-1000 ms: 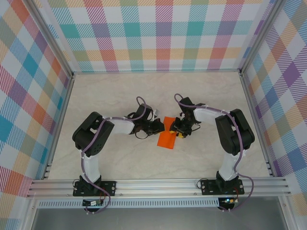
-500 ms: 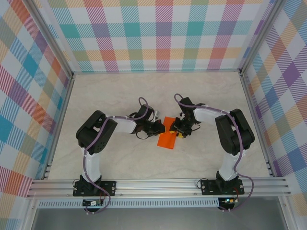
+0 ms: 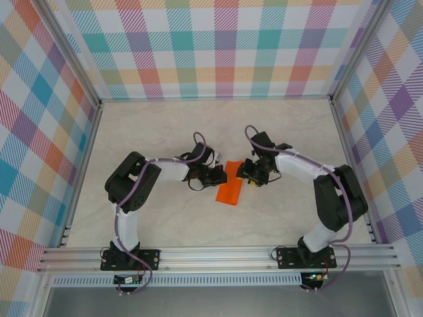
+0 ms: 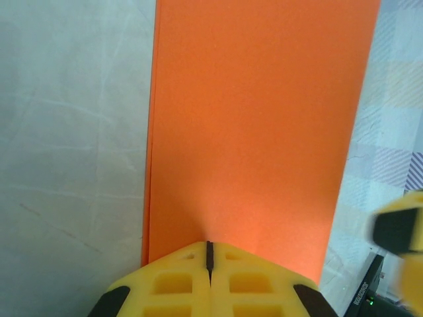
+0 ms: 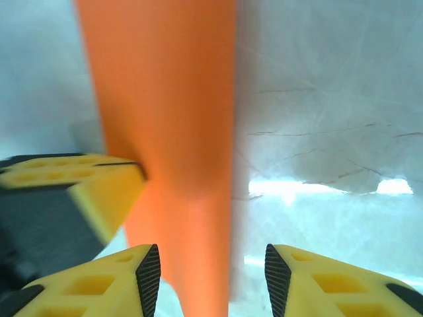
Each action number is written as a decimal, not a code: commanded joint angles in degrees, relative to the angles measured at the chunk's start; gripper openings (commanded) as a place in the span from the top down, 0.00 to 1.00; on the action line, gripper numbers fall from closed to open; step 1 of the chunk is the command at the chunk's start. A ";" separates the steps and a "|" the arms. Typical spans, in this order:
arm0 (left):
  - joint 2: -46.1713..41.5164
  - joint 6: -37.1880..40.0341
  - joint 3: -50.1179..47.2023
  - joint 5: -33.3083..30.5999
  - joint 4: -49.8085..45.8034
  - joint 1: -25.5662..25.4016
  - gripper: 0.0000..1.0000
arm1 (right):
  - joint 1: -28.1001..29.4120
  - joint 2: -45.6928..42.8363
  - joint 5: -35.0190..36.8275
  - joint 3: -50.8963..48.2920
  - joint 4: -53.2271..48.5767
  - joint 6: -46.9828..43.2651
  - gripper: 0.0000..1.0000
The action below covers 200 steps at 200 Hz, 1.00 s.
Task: Fold a paper plane with a square sheet of paper (pick it up from the middle)
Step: Hold the square sheet of paper at the center of the table, then fold the square sheet of paper in half at the center of the table.
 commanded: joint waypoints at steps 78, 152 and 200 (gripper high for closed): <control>5.30 1.92 0.21 -6.72 -13.19 -0.84 1.00 | 0.25 -3.28 -4.51 -1.29 8.62 0.76 0.77; 6.62 1.66 0.86 -7.70 -14.35 -1.02 1.00 | 0.42 5.13 -7.78 0.60 12.41 0.24 0.91; 6.82 1.47 0.29 -8.24 -14.88 -0.99 1.00 | 0.42 8.96 -7.81 0.77 11.87 -1.11 0.93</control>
